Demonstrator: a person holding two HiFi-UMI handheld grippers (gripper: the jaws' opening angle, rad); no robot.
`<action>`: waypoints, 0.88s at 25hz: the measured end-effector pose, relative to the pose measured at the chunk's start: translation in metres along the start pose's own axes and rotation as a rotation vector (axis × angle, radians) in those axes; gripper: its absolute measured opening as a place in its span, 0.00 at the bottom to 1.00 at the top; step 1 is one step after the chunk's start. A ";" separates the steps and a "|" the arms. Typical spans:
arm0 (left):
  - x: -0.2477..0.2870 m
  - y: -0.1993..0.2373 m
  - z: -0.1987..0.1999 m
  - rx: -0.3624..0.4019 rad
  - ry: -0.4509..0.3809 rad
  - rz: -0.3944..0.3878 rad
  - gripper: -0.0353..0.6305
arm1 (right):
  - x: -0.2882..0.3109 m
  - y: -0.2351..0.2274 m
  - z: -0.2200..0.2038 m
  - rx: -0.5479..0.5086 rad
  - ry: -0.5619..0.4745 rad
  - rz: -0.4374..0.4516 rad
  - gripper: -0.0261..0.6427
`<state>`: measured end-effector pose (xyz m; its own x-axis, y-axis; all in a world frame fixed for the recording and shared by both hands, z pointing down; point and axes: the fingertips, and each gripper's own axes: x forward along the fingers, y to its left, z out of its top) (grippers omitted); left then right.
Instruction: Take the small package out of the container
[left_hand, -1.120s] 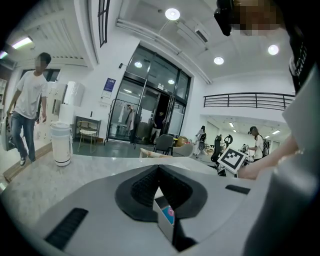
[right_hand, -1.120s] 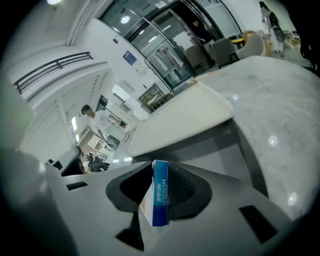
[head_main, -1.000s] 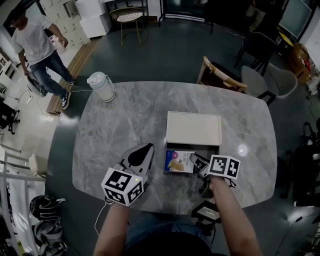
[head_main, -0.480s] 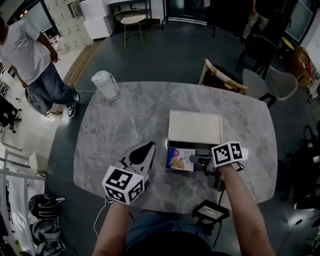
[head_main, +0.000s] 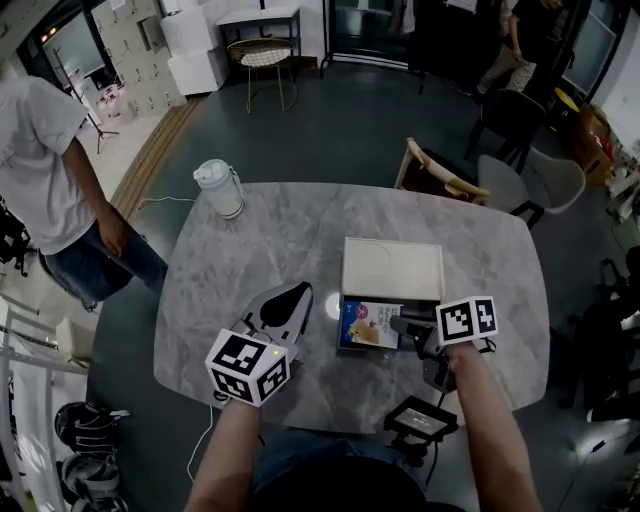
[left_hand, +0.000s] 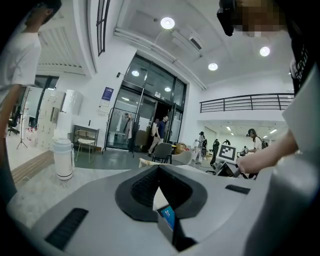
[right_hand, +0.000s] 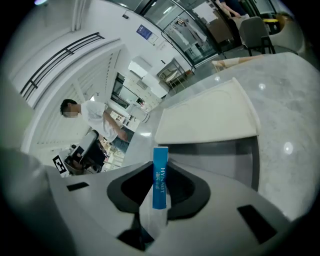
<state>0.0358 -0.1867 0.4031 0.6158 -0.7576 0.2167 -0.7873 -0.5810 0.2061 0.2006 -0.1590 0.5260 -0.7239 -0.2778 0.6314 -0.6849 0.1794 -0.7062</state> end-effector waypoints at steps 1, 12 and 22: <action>-0.001 0.000 0.003 0.003 -0.006 -0.003 0.07 | -0.003 0.003 0.003 -0.021 -0.006 -0.009 0.18; 0.001 0.000 0.042 0.075 -0.083 -0.035 0.07 | -0.047 0.052 0.045 -0.189 -0.256 0.013 0.18; -0.001 0.004 0.060 0.069 -0.140 -0.002 0.07 | -0.119 0.111 0.074 -0.493 -0.816 0.087 0.18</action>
<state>0.0302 -0.2063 0.3468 0.6106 -0.7878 0.0806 -0.7895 -0.5976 0.1397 0.2169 -0.1758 0.3483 -0.6202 -0.7837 0.0339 -0.7244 0.5556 -0.4082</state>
